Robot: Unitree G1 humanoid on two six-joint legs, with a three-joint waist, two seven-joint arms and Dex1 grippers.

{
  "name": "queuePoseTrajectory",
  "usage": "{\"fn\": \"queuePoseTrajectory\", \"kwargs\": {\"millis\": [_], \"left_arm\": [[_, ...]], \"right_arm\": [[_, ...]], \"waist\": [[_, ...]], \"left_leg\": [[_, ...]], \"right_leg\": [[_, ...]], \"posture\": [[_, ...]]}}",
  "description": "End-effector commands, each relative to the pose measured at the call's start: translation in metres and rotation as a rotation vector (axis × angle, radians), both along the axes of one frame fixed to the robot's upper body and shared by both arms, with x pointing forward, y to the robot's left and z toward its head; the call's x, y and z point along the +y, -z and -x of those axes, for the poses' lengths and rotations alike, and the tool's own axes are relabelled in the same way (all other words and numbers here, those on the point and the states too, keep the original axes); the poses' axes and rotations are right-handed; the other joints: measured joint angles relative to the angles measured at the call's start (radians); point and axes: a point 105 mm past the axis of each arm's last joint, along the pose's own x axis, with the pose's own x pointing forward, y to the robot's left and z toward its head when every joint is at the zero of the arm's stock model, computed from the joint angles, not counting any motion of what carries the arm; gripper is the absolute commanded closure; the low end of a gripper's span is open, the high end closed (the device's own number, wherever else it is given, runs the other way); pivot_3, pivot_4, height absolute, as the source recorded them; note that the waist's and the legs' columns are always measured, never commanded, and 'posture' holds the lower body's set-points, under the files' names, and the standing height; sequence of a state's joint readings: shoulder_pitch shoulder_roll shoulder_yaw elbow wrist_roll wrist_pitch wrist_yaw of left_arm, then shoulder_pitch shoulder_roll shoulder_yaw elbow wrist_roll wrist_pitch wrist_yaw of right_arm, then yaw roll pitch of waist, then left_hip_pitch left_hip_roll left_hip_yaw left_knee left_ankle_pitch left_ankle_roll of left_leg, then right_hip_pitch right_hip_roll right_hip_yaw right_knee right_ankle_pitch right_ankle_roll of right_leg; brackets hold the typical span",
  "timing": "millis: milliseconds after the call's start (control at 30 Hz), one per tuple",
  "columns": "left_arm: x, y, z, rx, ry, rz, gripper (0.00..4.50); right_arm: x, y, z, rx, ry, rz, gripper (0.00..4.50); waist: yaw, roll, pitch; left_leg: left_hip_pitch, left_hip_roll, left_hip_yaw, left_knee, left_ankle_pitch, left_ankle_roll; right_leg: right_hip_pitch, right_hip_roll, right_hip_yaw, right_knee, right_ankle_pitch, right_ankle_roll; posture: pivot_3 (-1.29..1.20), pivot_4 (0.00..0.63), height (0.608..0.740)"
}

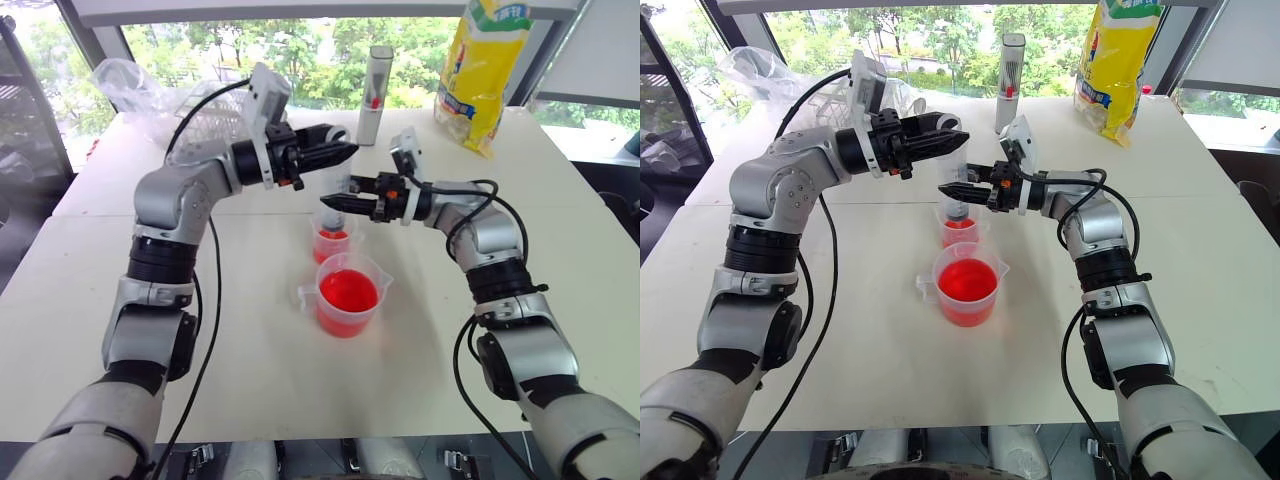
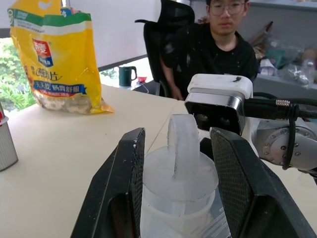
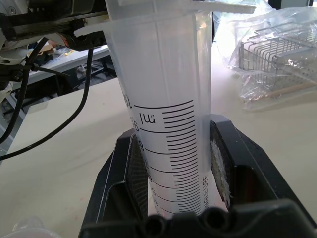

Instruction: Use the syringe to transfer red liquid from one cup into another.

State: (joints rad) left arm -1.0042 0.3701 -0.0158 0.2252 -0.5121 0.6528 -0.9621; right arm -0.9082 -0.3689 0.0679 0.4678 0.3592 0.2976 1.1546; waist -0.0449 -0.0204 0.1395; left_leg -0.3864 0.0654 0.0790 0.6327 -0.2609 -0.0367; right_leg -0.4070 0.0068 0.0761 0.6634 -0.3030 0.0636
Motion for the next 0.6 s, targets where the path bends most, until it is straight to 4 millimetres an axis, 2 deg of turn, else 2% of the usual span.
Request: {"fn": "queuePoseTrajectory", "kwargs": {"millis": [33, 67, 100, 500, 567, 600], "left_arm": [[-0.003, -0.007, 0.005, -0.014, 0.031, 0.008, 0.76], [-0.002, -0.008, 0.006, -0.017, 0.029, 0.011, 0.21], [-0.002, -0.009, 0.005, -0.023, 0.024, 0.014, 0.03], [0.012, -0.035, 0.004, -0.076, -0.030, 0.109, 0.03], [0.017, -0.042, 0.007, -0.085, -0.034, 0.132, 0.03], [0.025, -0.051, 0.014, -0.107, -0.032, 0.158, 0.03]], "right_arm": [[0.007, -0.040, 0.009, -0.138, -0.042, -0.050, 3.12], [0.007, -0.040, 0.009, -0.138, -0.043, -0.050, 3.12], [0.008, -0.040, 0.010, -0.137, -0.045, -0.050, 3.12], [0.009, -0.037, 0.012, -0.128, -0.048, -0.050, 3.12], [0.008, -0.037, 0.011, -0.124, -0.044, -0.051, 3.12], [0.008, -0.035, 0.010, -0.119, -0.036, -0.051, 3.12]], "waist": [[-0.001, 0.000, 0.000], [-0.001, 0.000, 0.000], [0.000, 0.000, 0.000], [0.000, 0.000, 0.000], [0.000, 0.000, 0.000], [-0.001, 0.000, 0.000]], "left_leg": [[0.000, 0.000, 0.000, 0.000, 0.000, 0.000], [0.000, 0.000, 0.000, 0.000, 0.000, 0.000], [0.000, 0.000, 0.000, 0.000, 0.000, 0.000], [0.000, 0.000, 0.000, 0.000, 0.000, 0.000], [0.000, 0.000, 0.000, 0.000, 0.000, 0.000], [0.000, 0.000, 0.000, 0.000, 0.000, 0.000]], "right_leg": [[0.000, 0.000, 0.000, 0.000, 0.000, 0.000], [0.000, 0.000, 0.000, 0.000, 0.000, 0.000], [0.000, 0.000, 0.000, 0.000, 0.000, 0.000], [0.000, 0.000, 0.000, 0.000, 0.000, 0.000], [0.000, 0.000, 0.000, 0.000, 0.000, 0.000], [0.000, 0.000, 0.000, 0.000, 0.000, 0.000]], "posture": [[0.00, 0.150, 0.740], [0.00, 0.150, 0.740], [0.00, 0.150, 0.740], [0.00, 0.150, 0.740], [0.00, 0.150, 0.740], [0.00, 0.150, 0.740]]}}
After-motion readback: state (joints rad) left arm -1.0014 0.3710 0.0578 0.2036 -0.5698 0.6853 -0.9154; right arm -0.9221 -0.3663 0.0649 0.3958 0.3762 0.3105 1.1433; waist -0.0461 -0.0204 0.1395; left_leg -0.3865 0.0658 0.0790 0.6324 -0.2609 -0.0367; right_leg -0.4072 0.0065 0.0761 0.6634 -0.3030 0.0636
